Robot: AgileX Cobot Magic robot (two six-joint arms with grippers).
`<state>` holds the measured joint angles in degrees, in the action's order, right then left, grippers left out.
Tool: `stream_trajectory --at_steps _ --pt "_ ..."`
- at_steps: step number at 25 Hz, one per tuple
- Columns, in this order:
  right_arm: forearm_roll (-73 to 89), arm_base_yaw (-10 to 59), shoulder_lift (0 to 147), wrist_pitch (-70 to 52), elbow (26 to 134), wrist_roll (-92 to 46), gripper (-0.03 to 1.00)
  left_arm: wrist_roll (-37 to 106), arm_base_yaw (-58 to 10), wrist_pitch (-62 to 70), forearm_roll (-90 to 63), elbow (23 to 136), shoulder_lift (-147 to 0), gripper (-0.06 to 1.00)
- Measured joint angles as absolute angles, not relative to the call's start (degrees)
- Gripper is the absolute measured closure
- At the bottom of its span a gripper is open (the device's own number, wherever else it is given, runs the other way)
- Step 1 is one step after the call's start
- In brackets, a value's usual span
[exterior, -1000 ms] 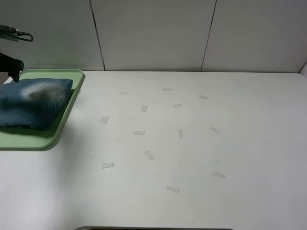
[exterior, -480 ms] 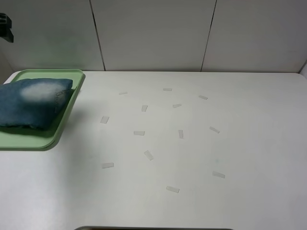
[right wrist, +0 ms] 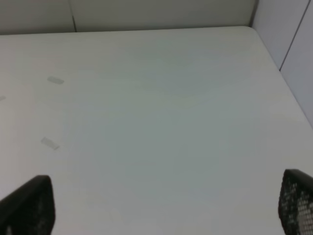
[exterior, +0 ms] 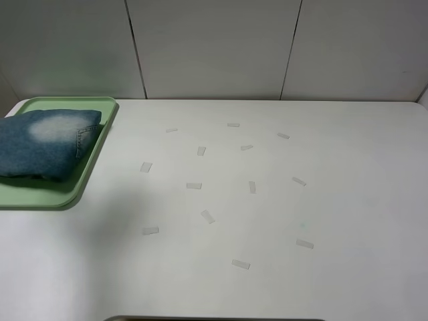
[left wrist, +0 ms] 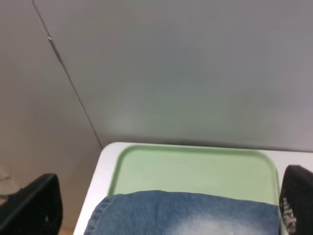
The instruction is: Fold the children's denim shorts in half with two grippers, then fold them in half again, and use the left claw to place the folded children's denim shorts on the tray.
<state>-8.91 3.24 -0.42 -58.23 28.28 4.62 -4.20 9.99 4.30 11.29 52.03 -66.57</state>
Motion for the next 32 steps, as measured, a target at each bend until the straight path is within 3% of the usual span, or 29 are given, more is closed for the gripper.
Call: stream_trajectory --at_steps 7,14,21,32 --pt "-8.9 3.2 -0.4 -58.2 28.3 4.6 0.27 -9.9 10.0 4.5 11.2 39.9 -43.1 0.07" --pt "-8.9 3.2 -0.4 -58.2 28.3 4.6 0.27 -13.0 10.0 28.3 11.2 37.4 -21.2 0.07" --pt "-8.9 3.2 -0.4 -58.2 28.3 4.6 0.27 -4.5 10.0 46.2 5.6 36.9 -8.7 0.07" --pt "-8.9 3.2 -0.4 -58.2 28.3 4.6 0.27 2.1 3.2 57.2 -0.4 36.8 0.3 0.07"
